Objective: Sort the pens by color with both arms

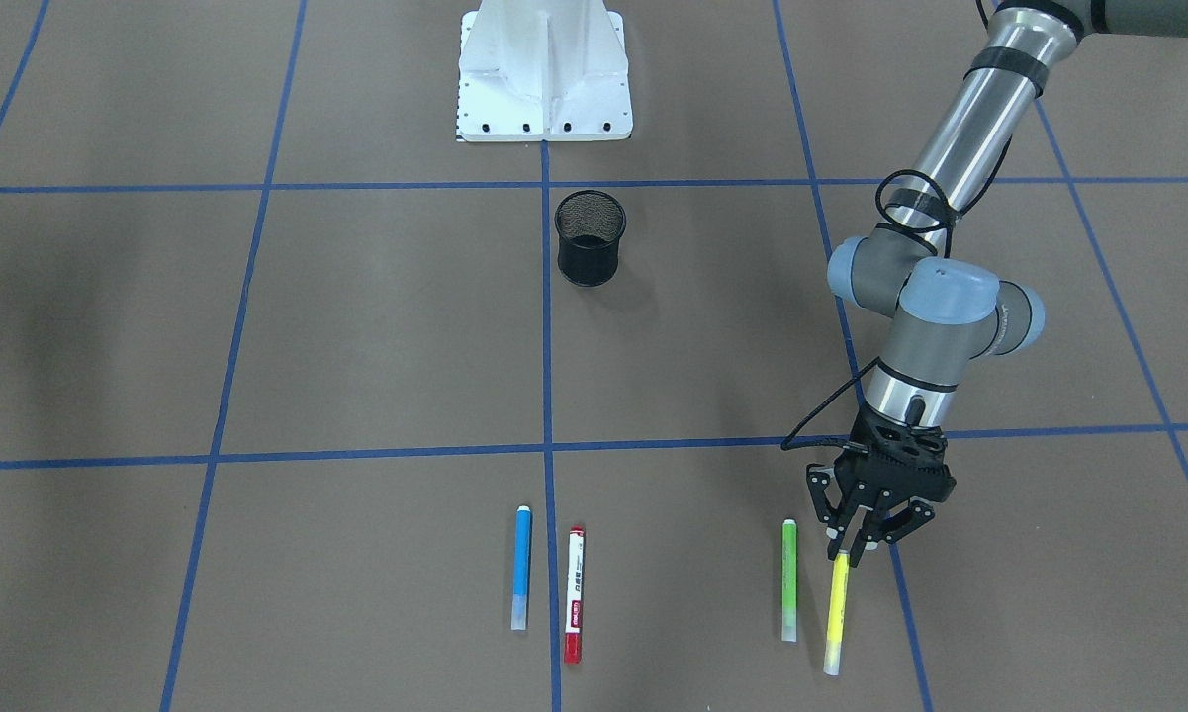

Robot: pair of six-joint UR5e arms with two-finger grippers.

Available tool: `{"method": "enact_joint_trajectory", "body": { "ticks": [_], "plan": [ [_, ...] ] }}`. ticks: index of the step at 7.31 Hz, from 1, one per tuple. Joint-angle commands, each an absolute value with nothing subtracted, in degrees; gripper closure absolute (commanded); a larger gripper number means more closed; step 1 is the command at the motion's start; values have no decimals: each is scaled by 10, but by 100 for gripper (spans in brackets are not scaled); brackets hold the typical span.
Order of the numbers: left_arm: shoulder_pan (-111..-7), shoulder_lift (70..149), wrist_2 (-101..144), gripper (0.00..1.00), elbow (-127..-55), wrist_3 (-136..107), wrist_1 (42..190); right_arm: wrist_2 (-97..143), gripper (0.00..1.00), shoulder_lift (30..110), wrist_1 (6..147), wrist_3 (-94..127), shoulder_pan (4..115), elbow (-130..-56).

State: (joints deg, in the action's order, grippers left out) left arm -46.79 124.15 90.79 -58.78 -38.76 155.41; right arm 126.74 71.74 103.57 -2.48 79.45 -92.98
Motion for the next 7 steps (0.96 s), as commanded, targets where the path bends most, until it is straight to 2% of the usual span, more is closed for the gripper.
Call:
{"method": "enact_joint_trajectory", "body": {
  "ticks": [1,2,3,4,5,7],
  "plan": [
    [-467,1240,908,34,-591,-388,1555,1267,1,716,1034,-22,795,-930],
    [-468,1239,908,22,-592,-388,1555,1267,1,716,1034,-22,794,-930],
    [-468,1239,912,7,-605,-388,1552,1267,1,716,1034,-21,793,-930],
    [-472,1239,913,1,-619,-388,1544,1267,1,716,1034,-18,792,-930],
    [-487,1236,938,1,-633,-388,1512,1267,1,714,1033,-4,788,-931],
    [-553,1187,1061,1,-740,-387,1368,1268,1,713,1033,4,780,-933]
  ]
}}
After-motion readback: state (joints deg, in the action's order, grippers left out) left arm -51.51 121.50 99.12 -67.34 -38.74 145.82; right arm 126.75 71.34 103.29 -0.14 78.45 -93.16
